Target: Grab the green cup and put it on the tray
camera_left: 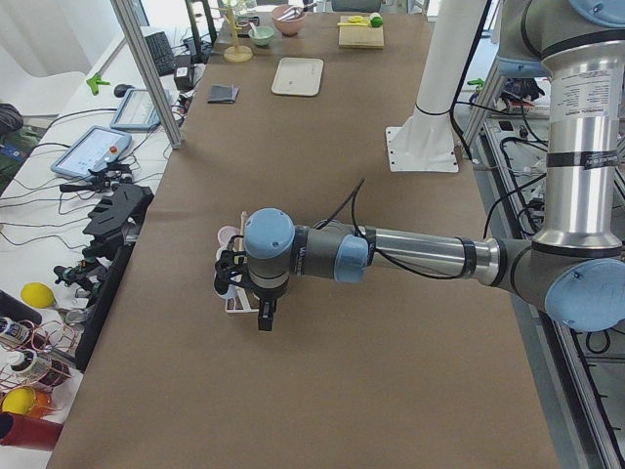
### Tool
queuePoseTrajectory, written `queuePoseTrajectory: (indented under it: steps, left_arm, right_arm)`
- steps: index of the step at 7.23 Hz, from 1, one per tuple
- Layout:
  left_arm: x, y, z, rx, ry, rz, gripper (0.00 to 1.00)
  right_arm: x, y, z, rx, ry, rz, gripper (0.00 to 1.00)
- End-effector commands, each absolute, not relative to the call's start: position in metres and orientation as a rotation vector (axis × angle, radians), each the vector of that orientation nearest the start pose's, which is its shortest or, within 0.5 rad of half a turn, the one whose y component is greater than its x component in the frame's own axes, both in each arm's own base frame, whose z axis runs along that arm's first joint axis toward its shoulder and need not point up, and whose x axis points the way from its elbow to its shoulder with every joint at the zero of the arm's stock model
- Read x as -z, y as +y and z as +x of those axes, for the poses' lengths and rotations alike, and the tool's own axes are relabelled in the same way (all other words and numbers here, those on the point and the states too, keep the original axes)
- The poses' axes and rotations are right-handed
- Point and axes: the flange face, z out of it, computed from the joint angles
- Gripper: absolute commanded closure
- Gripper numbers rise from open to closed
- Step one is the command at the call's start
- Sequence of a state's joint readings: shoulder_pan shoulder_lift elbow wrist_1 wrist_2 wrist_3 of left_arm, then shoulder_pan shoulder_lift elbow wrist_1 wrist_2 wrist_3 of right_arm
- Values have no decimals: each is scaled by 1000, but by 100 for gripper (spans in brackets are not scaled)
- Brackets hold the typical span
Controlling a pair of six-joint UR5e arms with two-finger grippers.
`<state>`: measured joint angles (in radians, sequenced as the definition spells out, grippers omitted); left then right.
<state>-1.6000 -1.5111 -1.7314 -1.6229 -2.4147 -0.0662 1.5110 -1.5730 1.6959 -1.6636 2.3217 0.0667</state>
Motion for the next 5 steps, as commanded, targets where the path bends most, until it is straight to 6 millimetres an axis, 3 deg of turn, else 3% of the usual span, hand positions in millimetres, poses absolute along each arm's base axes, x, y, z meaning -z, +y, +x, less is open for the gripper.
queuePoseTrajectory:
  steps: [1, 5]
  left_arm:
    - [-600, -469, -73, 25, 844, 127, 1]
    - [-602, -468, -73, 26, 844, 124, 1]
  right_arm:
    - [-611, -492, 36, 4, -746, -21, 0]
    - [-599, -497, 36, 14, -749, 4, 0]
